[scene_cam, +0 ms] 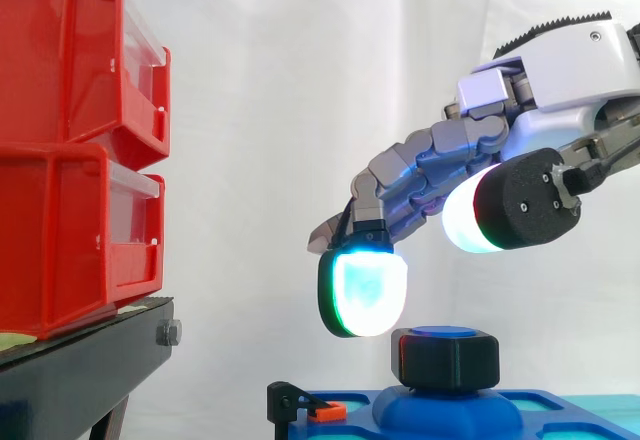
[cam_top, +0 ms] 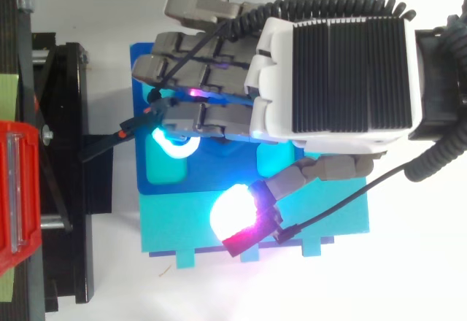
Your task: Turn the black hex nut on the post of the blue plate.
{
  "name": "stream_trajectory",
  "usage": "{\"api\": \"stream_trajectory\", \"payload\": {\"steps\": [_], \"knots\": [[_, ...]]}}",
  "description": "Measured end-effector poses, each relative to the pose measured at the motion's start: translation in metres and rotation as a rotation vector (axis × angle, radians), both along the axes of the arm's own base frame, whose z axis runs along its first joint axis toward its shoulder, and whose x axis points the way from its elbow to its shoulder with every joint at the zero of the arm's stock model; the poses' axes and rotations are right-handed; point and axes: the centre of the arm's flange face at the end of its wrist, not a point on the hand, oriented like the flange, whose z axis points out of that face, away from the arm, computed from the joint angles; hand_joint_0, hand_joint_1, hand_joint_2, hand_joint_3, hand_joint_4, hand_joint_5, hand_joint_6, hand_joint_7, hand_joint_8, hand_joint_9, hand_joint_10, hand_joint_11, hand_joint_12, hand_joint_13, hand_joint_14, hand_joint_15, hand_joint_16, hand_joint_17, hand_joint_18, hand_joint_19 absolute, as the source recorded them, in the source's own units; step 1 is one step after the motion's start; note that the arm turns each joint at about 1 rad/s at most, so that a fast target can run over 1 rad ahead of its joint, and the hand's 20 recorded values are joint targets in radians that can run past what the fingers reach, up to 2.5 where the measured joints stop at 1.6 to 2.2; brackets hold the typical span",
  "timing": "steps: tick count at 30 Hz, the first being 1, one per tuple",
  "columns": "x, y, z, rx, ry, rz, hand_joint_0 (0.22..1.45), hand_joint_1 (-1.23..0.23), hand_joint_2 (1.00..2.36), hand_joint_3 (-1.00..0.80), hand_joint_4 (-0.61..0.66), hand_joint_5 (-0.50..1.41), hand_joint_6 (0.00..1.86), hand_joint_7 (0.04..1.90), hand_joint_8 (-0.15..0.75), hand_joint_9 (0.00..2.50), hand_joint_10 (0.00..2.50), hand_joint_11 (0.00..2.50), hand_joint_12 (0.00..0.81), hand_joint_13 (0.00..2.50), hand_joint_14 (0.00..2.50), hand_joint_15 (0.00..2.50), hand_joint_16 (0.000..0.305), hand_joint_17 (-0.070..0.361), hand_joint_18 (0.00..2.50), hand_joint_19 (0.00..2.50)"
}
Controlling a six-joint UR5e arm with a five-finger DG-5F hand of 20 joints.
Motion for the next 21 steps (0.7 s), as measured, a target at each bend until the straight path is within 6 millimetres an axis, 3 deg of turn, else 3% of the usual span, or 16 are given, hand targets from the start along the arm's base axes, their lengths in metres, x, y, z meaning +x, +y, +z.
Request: {"api": "stream_trajectory", "payload": {"steps": [21], "knots": [[-0.0023,-0.0006,-0.0086,0.004,0.012,0.005,0.49,-0.33,1.00,-0.50,0.20,-0.20,0.50,0.96,0.242,0.27,0.00,0.00,0.362,0.27,0.00,0.05,0.058,0.130,0.09,0.10]]}}
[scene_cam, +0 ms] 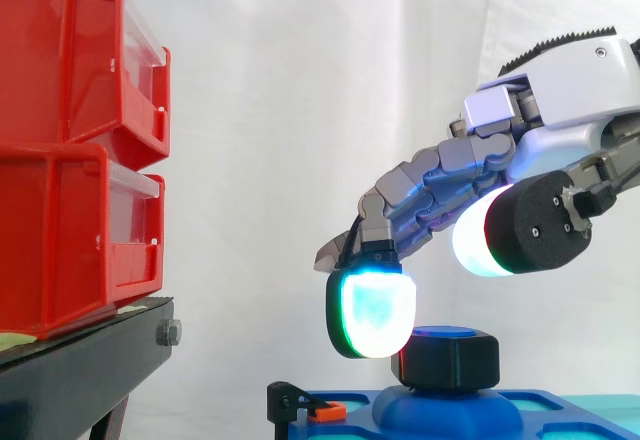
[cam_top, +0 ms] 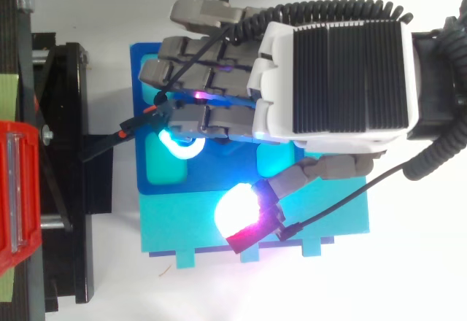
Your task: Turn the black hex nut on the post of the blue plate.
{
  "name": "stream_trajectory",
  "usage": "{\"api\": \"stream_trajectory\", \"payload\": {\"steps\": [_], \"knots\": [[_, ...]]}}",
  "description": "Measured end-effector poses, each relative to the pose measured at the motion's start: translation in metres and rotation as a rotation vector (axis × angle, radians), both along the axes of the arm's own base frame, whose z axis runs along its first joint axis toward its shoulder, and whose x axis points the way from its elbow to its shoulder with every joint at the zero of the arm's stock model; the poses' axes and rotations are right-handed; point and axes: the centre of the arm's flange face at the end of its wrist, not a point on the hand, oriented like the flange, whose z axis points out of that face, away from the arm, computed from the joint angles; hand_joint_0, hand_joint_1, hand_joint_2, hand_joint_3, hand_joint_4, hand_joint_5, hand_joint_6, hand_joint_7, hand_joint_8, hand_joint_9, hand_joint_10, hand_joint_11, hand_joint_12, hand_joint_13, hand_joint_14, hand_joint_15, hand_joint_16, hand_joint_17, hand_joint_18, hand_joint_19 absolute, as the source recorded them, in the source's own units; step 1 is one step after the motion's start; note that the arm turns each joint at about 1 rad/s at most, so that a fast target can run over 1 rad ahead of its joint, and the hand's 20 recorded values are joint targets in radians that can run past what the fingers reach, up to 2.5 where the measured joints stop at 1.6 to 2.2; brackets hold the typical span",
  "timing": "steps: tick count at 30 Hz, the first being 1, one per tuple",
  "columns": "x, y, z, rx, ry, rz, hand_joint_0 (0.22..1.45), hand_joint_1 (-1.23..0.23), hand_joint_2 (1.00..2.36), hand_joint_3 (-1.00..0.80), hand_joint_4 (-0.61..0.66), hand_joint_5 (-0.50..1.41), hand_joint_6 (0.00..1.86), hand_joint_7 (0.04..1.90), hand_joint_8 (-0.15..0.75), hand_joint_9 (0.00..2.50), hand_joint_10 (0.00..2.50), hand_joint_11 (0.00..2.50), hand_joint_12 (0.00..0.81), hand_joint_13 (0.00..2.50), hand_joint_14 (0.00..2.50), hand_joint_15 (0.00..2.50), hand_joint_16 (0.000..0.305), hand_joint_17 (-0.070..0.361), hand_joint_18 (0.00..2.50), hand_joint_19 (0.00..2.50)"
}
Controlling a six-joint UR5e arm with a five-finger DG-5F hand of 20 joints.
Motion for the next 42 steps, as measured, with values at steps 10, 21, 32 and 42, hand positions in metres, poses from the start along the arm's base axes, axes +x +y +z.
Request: {"api": "stream_trajectory", "payload": {"steps": [10,21,32,42], "knots": [[-0.002,-0.005,-0.005,0.001,0.001,-0.004,0.49,-0.33,1.00,-0.50,0.20,-0.20,0.50,0.97,0.243,0.27,0.00,0.00,0.361,0.27,0.00,0.05,0.058,0.130,0.09,0.10],[-0.007,-0.034,-0.006,0.010,0.006,0.015,0.49,-0.33,1.00,-0.50,0.20,-0.21,0.50,0.96,0.244,0.27,0.00,0.00,0.358,0.27,0.00,0.05,0.057,0.129,0.09,0.10],[-0.016,-0.069,-0.006,0.006,0.006,0.040,0.49,-0.33,1.00,-0.50,0.19,-0.21,0.50,0.96,0.244,0.27,0.00,0.00,0.353,0.26,0.00,0.05,0.057,0.128,0.09,0.11],[-0.017,-0.079,-0.004,0.009,-0.002,0.042,0.49,-0.33,1.00,-0.50,0.19,-0.21,0.50,0.96,0.244,0.27,0.00,0.00,0.352,0.26,0.00,0.05,0.057,0.127,0.09,0.10]]}}
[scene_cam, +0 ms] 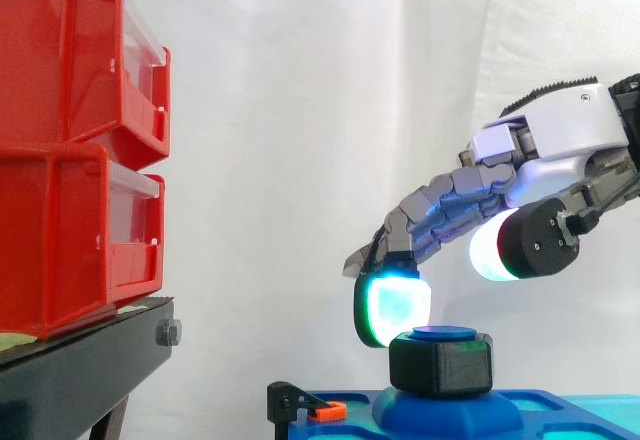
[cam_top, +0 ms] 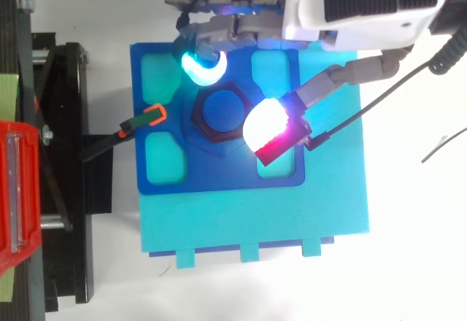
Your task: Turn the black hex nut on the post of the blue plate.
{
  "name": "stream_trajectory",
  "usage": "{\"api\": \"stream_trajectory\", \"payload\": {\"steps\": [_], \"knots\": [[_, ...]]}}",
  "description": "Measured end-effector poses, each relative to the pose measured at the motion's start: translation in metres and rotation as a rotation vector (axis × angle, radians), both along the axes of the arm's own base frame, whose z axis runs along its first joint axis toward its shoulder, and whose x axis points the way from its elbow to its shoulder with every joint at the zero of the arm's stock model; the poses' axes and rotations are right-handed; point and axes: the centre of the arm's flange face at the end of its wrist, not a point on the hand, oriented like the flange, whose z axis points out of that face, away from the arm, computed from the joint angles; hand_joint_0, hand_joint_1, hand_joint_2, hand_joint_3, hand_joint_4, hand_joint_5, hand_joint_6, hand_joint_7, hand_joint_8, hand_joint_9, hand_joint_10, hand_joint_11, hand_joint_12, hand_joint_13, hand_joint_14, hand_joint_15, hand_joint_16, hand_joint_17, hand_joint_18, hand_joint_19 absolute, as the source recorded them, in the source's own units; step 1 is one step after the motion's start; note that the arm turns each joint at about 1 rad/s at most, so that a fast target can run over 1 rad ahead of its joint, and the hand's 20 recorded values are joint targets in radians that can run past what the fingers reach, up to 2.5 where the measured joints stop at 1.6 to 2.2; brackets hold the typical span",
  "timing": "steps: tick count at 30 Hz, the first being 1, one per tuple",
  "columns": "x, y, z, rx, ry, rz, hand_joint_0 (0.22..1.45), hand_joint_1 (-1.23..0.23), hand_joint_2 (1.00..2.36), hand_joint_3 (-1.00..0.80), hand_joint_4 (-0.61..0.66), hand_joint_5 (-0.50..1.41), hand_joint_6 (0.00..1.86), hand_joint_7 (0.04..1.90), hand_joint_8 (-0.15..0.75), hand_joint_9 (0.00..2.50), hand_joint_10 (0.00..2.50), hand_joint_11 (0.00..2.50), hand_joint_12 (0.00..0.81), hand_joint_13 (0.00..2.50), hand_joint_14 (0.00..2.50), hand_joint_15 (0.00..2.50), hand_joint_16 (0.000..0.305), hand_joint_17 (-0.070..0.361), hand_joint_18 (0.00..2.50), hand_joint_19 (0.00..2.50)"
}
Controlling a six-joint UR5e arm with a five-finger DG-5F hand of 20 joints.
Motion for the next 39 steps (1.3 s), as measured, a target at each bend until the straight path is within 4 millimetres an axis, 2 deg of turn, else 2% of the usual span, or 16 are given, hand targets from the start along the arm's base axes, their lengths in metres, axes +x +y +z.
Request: {"api": "stream_trajectory", "payload": {"steps": [6,11,26,39], "knots": [[0.007,0.007,0.016,-0.001,-0.031,0.005,0.49,-0.33,1.00,-0.50,0.19,-0.21,0.50,0.96,0.244,0.27,0.00,0.00,0.352,0.26,0.00,0.04,0.056,0.127,0.09,0.10],[0.012,0.017,0.020,-0.003,-0.046,-0.001,0.49,-0.33,1.00,-0.50,0.19,-0.21,0.50,0.95,0.243,0.27,0.00,0.00,0.352,0.26,0.00,0.05,0.057,0.127,0.09,0.10],[0.030,0.069,0.010,-0.019,-0.066,-0.024,0.49,-0.33,1.00,-0.50,0.20,-0.20,0.50,0.95,0.242,0.27,0.00,0.00,0.354,0.26,0.00,0.05,0.057,0.128,0.08,0.10],[0.028,0.078,0.007,-0.025,-0.040,-0.024,0.49,-0.33,1.00,-0.50,0.20,-0.20,0.50,0.96,0.243,0.27,0.00,0.00,0.355,0.26,0.00,0.05,0.057,0.128,0.09,0.10]]}}
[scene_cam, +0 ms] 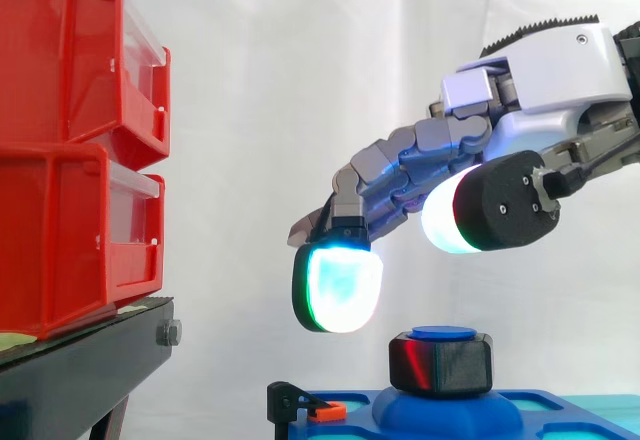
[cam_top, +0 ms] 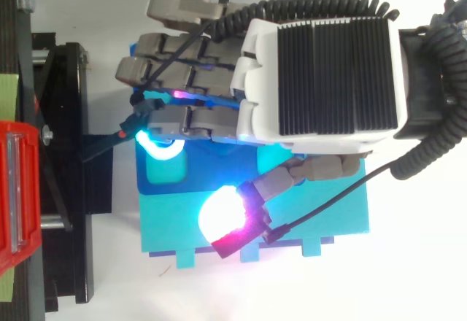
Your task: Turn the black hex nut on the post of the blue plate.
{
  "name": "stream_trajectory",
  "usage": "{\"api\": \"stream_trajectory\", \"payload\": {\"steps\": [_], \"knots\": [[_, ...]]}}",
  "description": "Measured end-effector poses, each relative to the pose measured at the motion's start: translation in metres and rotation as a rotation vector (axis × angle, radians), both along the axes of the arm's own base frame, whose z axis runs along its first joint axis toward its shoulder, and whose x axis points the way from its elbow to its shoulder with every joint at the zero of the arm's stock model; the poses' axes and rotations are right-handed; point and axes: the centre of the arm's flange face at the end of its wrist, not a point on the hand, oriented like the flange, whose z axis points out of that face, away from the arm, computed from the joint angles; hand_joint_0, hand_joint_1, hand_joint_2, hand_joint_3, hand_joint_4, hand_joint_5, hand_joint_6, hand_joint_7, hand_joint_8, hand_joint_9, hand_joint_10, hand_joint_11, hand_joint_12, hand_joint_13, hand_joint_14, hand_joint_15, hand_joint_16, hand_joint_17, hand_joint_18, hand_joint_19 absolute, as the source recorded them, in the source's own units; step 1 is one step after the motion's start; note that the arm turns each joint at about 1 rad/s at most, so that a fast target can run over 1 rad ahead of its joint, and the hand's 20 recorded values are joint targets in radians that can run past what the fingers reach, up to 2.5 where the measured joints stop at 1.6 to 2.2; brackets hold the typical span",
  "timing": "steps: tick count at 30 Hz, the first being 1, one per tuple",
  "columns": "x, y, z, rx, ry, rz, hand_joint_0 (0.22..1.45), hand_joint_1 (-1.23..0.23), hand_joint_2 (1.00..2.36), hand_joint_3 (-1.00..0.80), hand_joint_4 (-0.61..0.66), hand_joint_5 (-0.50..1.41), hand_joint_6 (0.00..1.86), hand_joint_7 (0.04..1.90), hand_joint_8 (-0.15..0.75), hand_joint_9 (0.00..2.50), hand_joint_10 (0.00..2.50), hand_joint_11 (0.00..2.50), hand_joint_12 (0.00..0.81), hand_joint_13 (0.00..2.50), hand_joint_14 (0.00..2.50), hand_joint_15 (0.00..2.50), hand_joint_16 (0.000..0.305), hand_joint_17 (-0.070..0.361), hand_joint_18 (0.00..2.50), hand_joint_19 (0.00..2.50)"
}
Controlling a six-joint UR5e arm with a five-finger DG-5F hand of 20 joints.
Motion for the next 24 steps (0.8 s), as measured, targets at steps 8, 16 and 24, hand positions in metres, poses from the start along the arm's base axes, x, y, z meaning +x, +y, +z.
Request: {"api": "stream_trajectory", "payload": {"steps": [8,16,24], "knots": [[-0.006,-0.004,-0.021,-0.001,0.024,-0.004,0.49,-0.33,1.00,-0.50,0.19,-0.20,0.50,0.96,0.243,0.27,0.00,0.00,0.353,0.26,0.00,0.05,0.057,0.128,0.09,0.10],[-0.006,-0.008,-0.024,0.001,0.009,-0.007,0.49,-0.33,1.00,-0.50,0.19,-0.21,0.50,0.96,0.244,0.27,0.00,0.00,0.351,0.26,0.00,0.05,0.056,0.127,0.09,0.11],[-0.007,-0.013,-0.024,0.001,0.008,-0.011,0.49,-0.33,1.00,-0.50,0.19,-0.21,0.50,0.96,0.243,0.27,0.00,0.00,0.352,0.26,0.00,0.05,0.056,0.127,0.09,0.11]]}}
